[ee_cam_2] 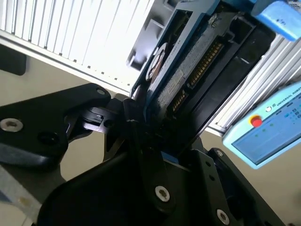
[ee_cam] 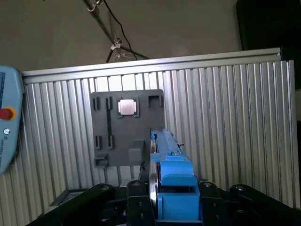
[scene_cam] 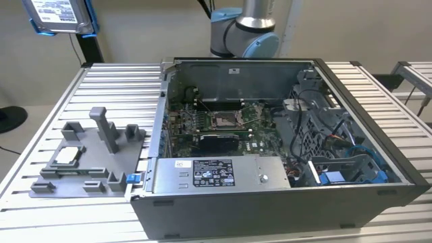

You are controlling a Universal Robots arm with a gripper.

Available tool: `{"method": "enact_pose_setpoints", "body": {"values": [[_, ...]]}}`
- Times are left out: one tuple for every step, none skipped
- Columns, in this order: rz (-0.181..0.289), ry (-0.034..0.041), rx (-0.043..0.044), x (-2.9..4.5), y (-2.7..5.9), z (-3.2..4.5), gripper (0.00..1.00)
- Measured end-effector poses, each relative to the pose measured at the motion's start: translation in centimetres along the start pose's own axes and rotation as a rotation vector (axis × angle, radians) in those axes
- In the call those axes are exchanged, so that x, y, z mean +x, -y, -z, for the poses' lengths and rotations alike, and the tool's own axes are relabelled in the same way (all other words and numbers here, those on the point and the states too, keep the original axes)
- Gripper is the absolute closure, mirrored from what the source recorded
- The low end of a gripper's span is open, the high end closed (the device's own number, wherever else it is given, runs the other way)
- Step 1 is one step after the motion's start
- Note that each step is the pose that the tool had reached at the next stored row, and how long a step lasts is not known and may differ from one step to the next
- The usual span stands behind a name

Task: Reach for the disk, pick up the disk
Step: 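Pick up the disk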

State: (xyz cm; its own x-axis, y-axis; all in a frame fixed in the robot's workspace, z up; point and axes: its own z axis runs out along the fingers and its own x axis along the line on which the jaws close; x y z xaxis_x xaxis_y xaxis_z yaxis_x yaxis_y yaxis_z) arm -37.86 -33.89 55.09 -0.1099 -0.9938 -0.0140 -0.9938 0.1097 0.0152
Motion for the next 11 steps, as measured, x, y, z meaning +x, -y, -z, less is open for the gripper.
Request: {"method": "enact_pose_setpoints", "body": {"values": [[0.000, 0.0000, 0.0000, -0.05, 0.45, -0.09, 1.00], [0.000, 0.0000, 0.0000, -0.10, 0.90, -0.18, 1.00], [0.000, 0.0000, 0.0001, -0.15, 1.36, -0.28, 1.00], [0.000, 0.0000, 0.0000, -0.19, 1.82, -0.37, 1.00], [0.000, 0.0000, 0.0000, -0.24, 2.27, -0.46, 1.00], [0.000, 0.0001, 0.0000, -0.29, 2.73, -0.55, 1.00], [0.000, 0.0000, 0.0000, -0.34, 3.15, -0.63, 1.00], [0.000, 0.0000, 0.0001, -0.39, 3.61, -0.72, 1.00], [0.000, 0.0000, 0.0000, -0.44, 4.09, -0.81, 1.00], [0.000, 0.0000, 0.0000, -0.48, 4.54, -0.90, 1.00], [0.000, 0.0000, 0.0000, -0.54, 5.00, -0.98, 1.00]]}}
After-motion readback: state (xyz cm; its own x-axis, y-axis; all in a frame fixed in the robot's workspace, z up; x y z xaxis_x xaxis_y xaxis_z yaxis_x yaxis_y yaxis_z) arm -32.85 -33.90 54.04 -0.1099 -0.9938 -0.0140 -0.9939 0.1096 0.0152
